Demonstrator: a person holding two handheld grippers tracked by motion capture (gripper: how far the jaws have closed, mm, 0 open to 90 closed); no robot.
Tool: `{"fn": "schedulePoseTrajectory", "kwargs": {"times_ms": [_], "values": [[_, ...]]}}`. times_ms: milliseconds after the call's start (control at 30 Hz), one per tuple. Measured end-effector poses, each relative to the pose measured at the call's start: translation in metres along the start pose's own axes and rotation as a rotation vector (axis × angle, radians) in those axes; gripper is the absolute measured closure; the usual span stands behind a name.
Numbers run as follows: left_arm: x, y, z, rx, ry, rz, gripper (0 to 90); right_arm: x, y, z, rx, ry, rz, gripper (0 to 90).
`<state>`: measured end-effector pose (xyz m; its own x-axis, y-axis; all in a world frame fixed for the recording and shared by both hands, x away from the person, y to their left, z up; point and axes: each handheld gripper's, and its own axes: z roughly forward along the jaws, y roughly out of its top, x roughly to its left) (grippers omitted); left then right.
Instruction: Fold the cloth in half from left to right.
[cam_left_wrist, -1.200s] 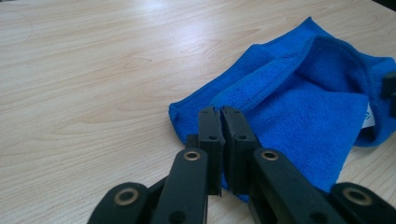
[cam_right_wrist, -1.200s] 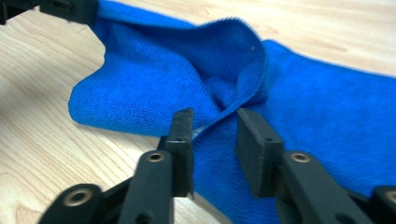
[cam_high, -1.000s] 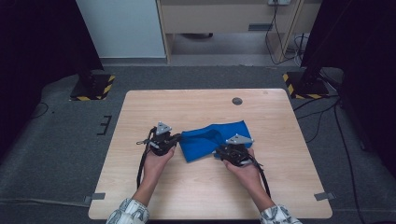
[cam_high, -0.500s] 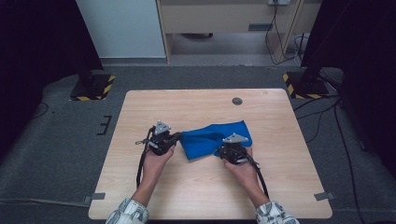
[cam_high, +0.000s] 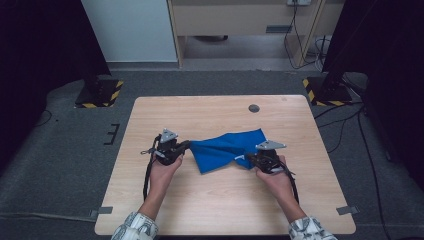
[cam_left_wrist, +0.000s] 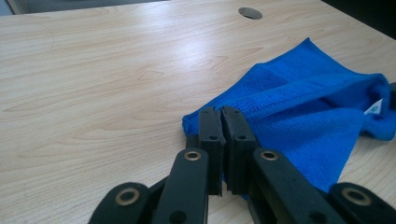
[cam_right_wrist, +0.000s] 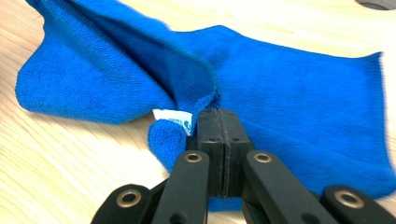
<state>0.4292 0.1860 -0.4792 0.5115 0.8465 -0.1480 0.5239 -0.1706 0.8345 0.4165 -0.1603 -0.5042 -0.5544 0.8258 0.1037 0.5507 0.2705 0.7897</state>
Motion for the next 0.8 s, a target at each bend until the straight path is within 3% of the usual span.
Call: {"fn": "schedulePoseTrajectory", "kwargs": {"times_ms": [133, 300, 500, 633, 800], "values": [[-0.005, 0.002, 0.0, 0.005, -0.019, 0.015, 86.9, -0.01, 0.002, -0.015, -0.025, 0.051, 0.0, 89.8], [-0.013, 0.005, -0.003, -0.007, -0.04, 0.025, 86.8, -0.018, 0.003, -0.027, -0.048, 0.073, 0.004, 90.0], [-0.019, 0.004, -0.004, 0.012, -0.058, 0.034, 86.6, -0.027, 0.004, -0.042, -0.065, 0.098, 0.02, 90.0], [-0.024, 0.0, -0.005, 0.038, -0.058, 0.07, 86.4, -0.027, 0.001, -0.052, -0.045, 0.112, -0.003, 90.0], [-0.013, -0.001, -0.006, 0.041, -0.034, 0.053, 86.5, -0.015, -0.008, -0.053, -0.029, 0.145, -0.029, 90.0]]}}
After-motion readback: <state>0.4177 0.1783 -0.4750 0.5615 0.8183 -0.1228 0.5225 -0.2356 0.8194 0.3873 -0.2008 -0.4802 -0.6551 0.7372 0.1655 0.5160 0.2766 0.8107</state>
